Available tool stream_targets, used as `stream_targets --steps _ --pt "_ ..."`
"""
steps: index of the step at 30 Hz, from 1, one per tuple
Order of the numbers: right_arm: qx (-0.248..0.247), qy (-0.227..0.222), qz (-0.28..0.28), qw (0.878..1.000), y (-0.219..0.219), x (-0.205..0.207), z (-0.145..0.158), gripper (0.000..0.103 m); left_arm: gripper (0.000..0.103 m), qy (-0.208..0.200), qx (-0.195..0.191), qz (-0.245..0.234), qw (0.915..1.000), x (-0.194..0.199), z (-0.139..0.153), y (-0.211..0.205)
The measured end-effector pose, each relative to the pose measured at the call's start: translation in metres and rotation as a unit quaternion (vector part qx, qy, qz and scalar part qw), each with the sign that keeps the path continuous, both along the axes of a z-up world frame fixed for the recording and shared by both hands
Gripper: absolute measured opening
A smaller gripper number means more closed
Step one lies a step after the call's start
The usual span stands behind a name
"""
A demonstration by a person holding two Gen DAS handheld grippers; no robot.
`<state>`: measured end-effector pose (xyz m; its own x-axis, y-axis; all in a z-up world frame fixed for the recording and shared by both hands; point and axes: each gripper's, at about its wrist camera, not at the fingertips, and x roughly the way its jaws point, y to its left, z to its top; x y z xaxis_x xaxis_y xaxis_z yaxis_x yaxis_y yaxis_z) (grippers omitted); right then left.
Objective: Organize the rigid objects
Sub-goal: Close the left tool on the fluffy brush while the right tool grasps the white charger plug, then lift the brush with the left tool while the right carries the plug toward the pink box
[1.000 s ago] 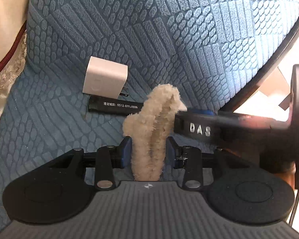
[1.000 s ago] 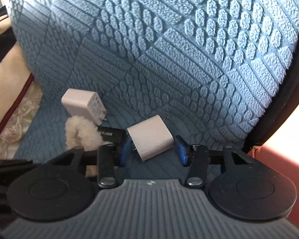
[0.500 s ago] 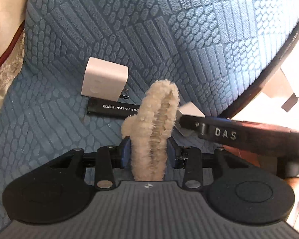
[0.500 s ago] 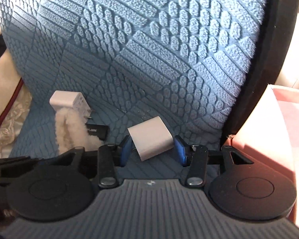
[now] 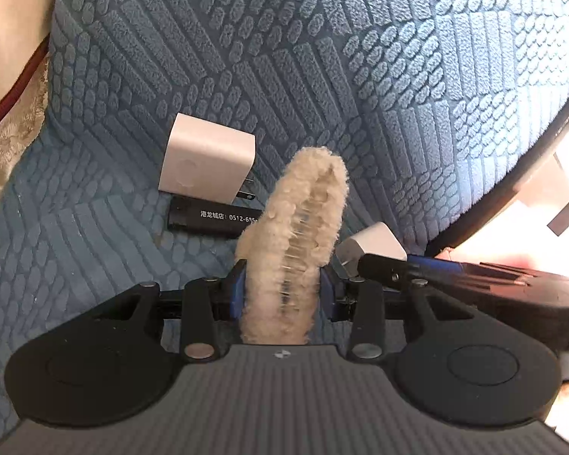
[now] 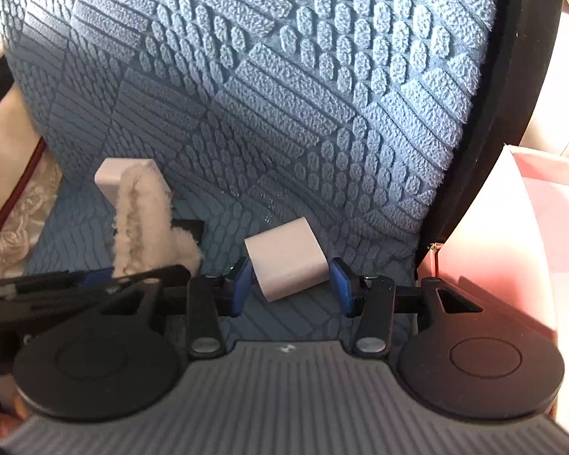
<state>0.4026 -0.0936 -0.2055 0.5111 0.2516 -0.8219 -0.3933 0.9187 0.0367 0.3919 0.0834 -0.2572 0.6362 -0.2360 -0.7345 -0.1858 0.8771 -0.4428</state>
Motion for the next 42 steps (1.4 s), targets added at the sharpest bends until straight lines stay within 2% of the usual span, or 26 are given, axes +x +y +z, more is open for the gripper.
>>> stream_targets --steps 17,29,37,39,42 --pt "0.016 0.010 0.003 1.000 -0.001 0.011 -0.008 0.053 0.042 0.000 -0.017 0.009 0.9998 -0.002 0.018 0.014" --pt "0.019 0.009 -0.001 1.000 0.010 0.010 -0.005 0.052 0.042 -0.014 -0.016 0.009 0.9997 -0.027 0.042 0.031" --pt "0.017 -0.009 -0.005 1.000 0.002 -0.017 0.020 0.052 0.042 -0.020 0.001 0.001 0.9998 -0.042 0.053 0.027" --pt "0.015 -0.018 -0.011 1.000 0.000 -0.031 0.031 0.052 0.042 -0.029 0.014 -0.001 0.9995 -0.051 0.061 0.025" --pt "0.022 -0.032 -0.020 0.999 -0.005 -0.053 0.049 0.052 0.042 -0.037 0.014 -0.011 0.9991 -0.062 0.071 0.020"
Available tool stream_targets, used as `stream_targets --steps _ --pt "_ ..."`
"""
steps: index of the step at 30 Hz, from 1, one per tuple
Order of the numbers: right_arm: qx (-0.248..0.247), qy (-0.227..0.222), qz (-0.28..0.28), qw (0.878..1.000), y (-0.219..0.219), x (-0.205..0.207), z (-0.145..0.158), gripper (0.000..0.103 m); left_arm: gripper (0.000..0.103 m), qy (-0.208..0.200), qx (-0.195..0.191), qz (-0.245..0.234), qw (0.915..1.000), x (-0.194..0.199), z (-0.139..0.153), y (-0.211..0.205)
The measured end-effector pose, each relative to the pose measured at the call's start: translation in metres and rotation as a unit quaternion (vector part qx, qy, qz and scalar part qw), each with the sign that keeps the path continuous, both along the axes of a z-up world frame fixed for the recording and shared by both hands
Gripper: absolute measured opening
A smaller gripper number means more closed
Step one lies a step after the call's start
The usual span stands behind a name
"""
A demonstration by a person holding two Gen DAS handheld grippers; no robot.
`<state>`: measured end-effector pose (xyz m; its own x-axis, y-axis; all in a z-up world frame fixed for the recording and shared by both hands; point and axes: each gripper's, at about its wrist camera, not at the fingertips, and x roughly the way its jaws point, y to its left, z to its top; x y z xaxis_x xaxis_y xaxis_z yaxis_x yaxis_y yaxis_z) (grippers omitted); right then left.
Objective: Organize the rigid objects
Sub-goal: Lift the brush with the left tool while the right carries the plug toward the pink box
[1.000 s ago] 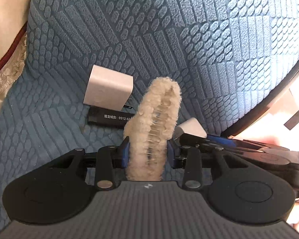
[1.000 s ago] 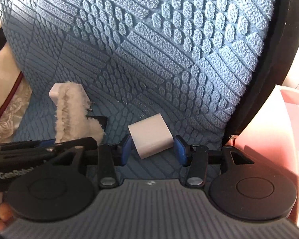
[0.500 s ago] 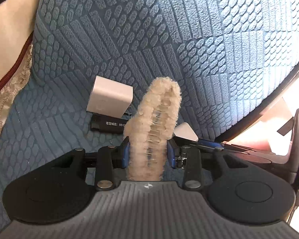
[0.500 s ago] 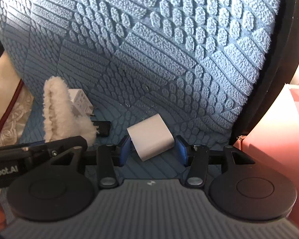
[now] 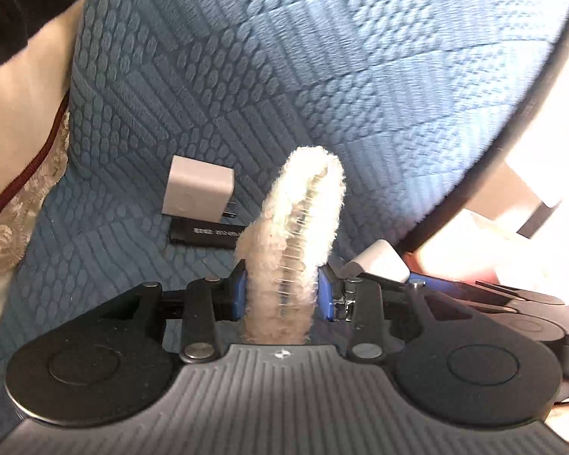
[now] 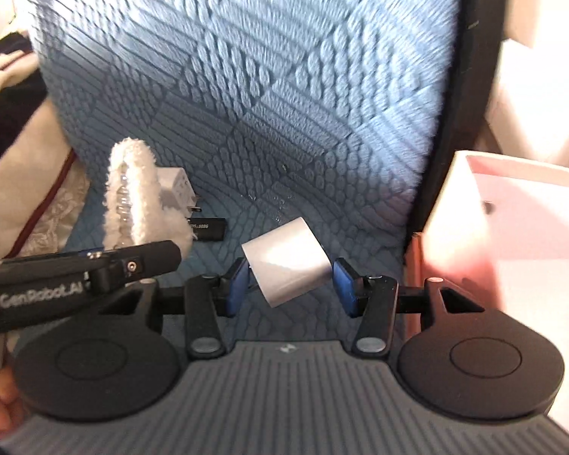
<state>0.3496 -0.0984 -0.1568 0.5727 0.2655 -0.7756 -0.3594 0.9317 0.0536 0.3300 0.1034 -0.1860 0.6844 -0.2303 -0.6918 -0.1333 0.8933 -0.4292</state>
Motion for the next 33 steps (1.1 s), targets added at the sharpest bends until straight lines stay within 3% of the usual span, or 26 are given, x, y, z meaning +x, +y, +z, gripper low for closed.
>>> stream_targets --steps 11,23,33 --pt "0.034 -0.013 -0.009 0.999 -0.028 -0.059 0.035 0.052 0.042 -0.017 -0.005 -0.009 0.9998 -0.055 0.032 -0.008" --pt "0.059 -0.008 -0.011 0.998 -0.051 -0.124 0.051 0.052 0.042 -0.041 0.000 -0.020 0.9990 -0.104 0.066 -0.037" --pt "0.064 -0.054 -0.023 0.996 -0.066 -0.145 0.091 0.052 0.042 -0.066 -0.023 -0.019 0.9974 -0.135 0.098 -0.051"
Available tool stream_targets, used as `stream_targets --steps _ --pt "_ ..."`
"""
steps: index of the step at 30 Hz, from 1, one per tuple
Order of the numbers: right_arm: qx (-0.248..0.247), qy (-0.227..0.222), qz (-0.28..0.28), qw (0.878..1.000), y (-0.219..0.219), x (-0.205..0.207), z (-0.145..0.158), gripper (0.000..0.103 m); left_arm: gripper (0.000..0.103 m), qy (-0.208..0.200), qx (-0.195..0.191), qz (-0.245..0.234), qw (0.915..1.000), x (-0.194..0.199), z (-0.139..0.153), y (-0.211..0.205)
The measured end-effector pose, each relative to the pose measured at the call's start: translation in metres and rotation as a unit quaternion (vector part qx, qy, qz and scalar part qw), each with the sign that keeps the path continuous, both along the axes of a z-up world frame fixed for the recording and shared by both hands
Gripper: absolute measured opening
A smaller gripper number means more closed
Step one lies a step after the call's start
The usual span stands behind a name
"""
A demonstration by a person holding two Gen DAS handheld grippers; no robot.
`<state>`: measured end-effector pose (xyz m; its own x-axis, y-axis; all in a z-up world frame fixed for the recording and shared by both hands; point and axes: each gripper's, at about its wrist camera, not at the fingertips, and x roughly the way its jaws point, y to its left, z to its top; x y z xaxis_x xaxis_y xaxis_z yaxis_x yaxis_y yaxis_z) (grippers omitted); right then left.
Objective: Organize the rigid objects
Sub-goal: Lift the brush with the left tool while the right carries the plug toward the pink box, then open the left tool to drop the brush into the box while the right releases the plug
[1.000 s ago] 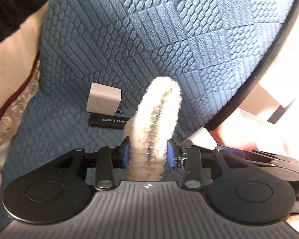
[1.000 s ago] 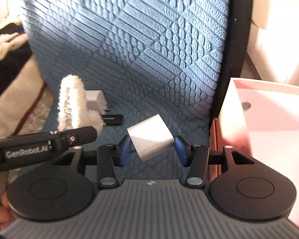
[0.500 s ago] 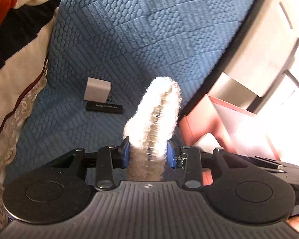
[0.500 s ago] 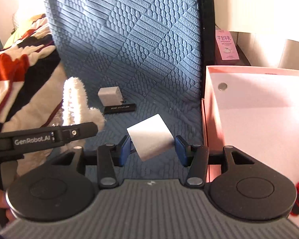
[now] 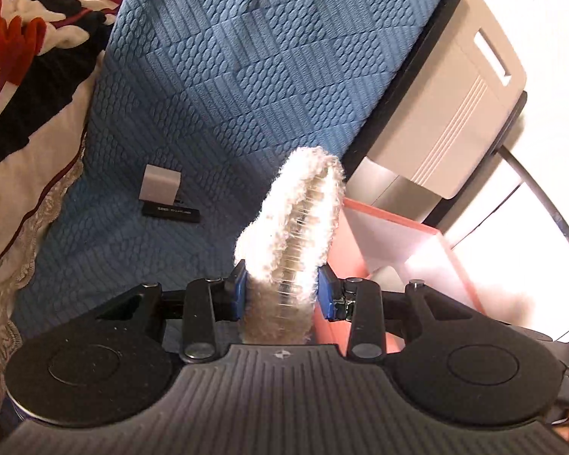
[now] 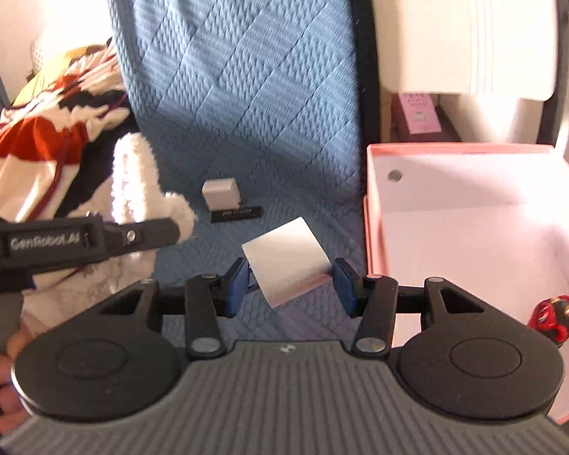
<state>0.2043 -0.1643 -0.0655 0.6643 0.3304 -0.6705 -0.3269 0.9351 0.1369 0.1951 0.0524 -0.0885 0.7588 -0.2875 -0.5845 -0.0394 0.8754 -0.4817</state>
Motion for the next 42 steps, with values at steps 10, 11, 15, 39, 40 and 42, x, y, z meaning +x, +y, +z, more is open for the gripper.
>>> stream_targets --steps 10,11,15,39,40,42 --pt "0.010 -0.033 -0.016 0.999 -0.030 0.008 0.044 0.052 0.042 -0.034 -0.011 -0.019 0.9992 0.012 0.054 -0.033" --pt "0.011 -0.036 -0.017 0.999 -0.034 0.008 0.047 0.052 0.042 -0.037 -0.013 -0.022 0.9990 0.014 0.058 -0.036" --pt "0.008 -0.046 -0.029 0.998 -0.053 0.008 0.060 0.052 0.042 -0.040 -0.021 -0.021 0.9988 0.020 0.070 -0.049" --pt "-0.024 -0.022 -0.135 0.990 -0.205 -0.002 0.042 0.052 0.042 0.017 0.014 -0.154 0.9878 0.059 0.040 -0.198" --pt "-0.028 -0.015 -0.140 0.990 -0.211 -0.001 0.036 0.052 0.042 0.025 0.013 -0.158 0.9870 0.061 0.033 -0.203" --pt "-0.040 -0.002 -0.150 0.988 -0.221 -0.001 0.024 0.052 0.042 0.040 0.015 -0.163 0.9858 0.065 0.020 -0.212"
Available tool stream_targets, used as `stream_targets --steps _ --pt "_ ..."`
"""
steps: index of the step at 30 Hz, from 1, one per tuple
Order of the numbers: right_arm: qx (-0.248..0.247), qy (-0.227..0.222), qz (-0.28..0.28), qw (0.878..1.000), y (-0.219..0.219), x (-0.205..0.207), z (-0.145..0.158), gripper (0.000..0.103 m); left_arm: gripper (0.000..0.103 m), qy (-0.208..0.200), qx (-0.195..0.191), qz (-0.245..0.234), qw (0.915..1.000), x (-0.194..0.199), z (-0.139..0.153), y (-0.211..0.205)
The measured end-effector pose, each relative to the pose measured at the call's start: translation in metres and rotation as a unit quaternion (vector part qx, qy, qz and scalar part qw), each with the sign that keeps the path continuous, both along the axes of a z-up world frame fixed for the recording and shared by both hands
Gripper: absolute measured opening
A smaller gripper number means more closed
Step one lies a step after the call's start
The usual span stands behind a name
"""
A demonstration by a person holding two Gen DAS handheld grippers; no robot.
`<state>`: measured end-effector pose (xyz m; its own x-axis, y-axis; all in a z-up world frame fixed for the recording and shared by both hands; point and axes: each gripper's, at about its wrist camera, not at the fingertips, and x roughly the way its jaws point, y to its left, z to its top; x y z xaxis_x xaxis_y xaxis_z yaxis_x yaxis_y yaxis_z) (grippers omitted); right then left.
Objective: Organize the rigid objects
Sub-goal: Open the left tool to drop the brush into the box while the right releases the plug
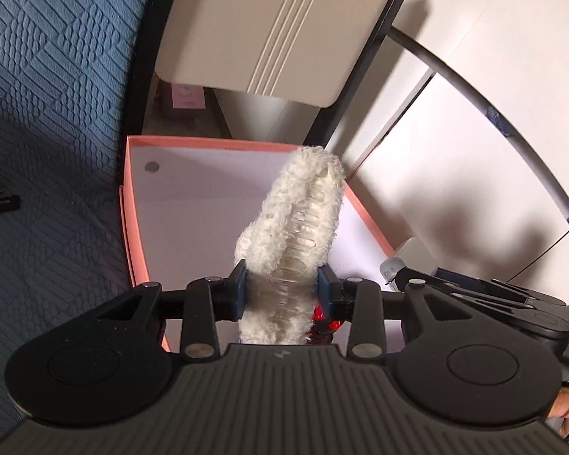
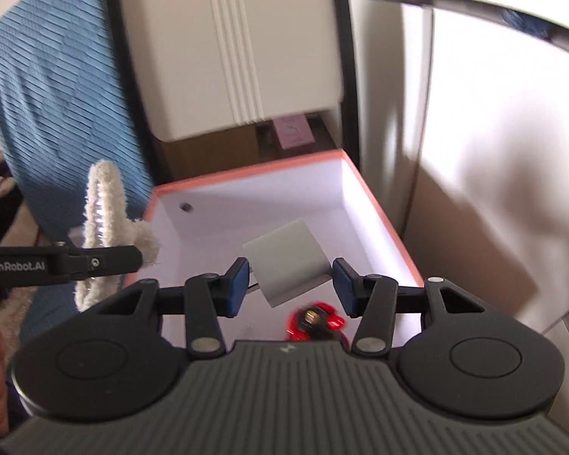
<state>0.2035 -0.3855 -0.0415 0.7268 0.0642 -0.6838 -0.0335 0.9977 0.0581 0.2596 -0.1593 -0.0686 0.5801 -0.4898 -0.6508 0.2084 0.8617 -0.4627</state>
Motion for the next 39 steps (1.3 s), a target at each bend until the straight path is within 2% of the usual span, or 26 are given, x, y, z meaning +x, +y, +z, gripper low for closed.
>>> stream_targets --steps 8,13,15,18,22,24,25,35,39 --pt "-0.009 0.055 -0.028 0.998 -0.031 0.002 -0.046 0.052 0.042 0.069 0.008 -0.010 0.9975 0.014 -0.054 -0.021" --pt "-0.021 0.092 -0.017 0.995 -0.029 0.005 -0.068 0.052 0.042 0.091 0.015 -0.019 0.9955 0.019 -0.070 -0.028" --pt "-0.036 0.087 -0.017 0.995 -0.025 0.007 -0.068 0.049 0.042 0.094 0.014 -0.018 0.9954 0.020 -0.072 -0.027" --pt "-0.022 0.089 -0.026 0.995 -0.026 0.013 -0.062 0.050 0.043 0.096 0.011 -0.015 0.9952 0.021 -0.073 -0.025" --pt "-0.020 0.083 -0.028 0.996 -0.026 0.011 -0.054 0.050 0.045 0.093 0.008 -0.016 0.9955 0.020 -0.068 -0.021" --pt "-0.016 0.078 -0.033 0.996 -0.025 0.010 -0.050 0.050 0.055 0.085 0.006 -0.010 0.9963 0.018 -0.062 -0.016" --pt "-0.014 0.073 -0.034 0.997 -0.024 0.010 -0.047 0.050 0.055 0.078 0.006 -0.006 0.9969 0.017 -0.058 -0.013" --pt "0.003 0.015 -0.007 1.000 0.016 0.007 0.004 0.050 0.055 0.014 -0.008 0.031 0.9994 0.002 -0.001 0.035" --pt "-0.010 -0.003 0.018 1.000 0.042 0.012 0.023 0.050 0.055 -0.022 -0.011 0.042 0.9988 -0.009 0.030 0.059"
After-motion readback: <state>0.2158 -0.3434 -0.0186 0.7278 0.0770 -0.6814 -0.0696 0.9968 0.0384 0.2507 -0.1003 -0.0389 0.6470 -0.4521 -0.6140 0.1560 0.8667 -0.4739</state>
